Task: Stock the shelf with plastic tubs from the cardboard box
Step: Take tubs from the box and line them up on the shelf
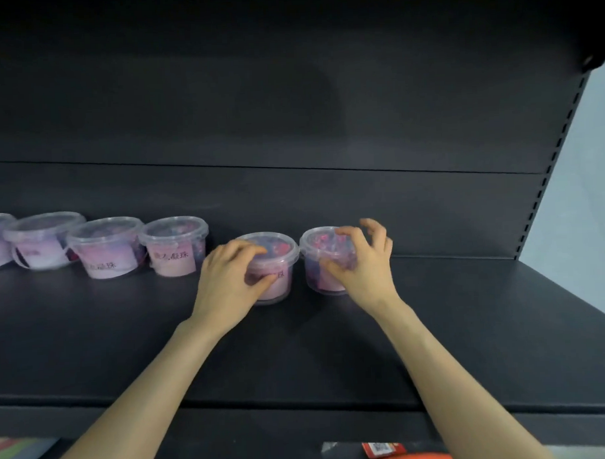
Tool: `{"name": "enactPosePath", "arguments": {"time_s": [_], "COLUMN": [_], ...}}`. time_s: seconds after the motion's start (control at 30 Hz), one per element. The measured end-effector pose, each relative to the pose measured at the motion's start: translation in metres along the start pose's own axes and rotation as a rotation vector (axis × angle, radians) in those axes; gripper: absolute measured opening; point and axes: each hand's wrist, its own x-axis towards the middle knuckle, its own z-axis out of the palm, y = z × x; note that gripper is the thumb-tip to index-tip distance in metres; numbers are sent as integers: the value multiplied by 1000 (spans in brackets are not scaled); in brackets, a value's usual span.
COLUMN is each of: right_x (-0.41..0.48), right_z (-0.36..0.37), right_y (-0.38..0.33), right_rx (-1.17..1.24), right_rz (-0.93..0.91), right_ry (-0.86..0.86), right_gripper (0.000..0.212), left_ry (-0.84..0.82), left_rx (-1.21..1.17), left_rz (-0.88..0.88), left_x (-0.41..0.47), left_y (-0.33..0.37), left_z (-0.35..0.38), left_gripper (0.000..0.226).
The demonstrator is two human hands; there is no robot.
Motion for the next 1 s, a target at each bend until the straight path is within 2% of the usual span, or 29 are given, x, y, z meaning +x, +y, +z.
{"name": "enactPosePath", "arguments": {"time_s": [0.07,0.13,0.3,0.5,0.6,1.0], "right_x": [3,7,25,28,29,26], "right_z": [2,6,17,28,29,29], "right_y": [1,3,7,11,13,10], "right_rx": [-48,-85,-107,-76,-73,-157], "right_rz": [-63,-56,-47,-56,-75,-81], "right_ry": [-9,-64,-152,-131,-146,-251], "right_gripper": [28,25,33,33,34,54], "left_ry": [-36,-49,-100,-25,-36,-52], "left_rx": [1,41,54,34,54,323], "left_rz": [-12,-35,-84,-55,-97,-89], "left_x": [7,15,33,28,29,27], "left_y": [-4,-6,-17,-22,-23,-19], "left_z": [3,10,26,39,40,38], "left_gripper": [41,39,40,41,43,44]}}
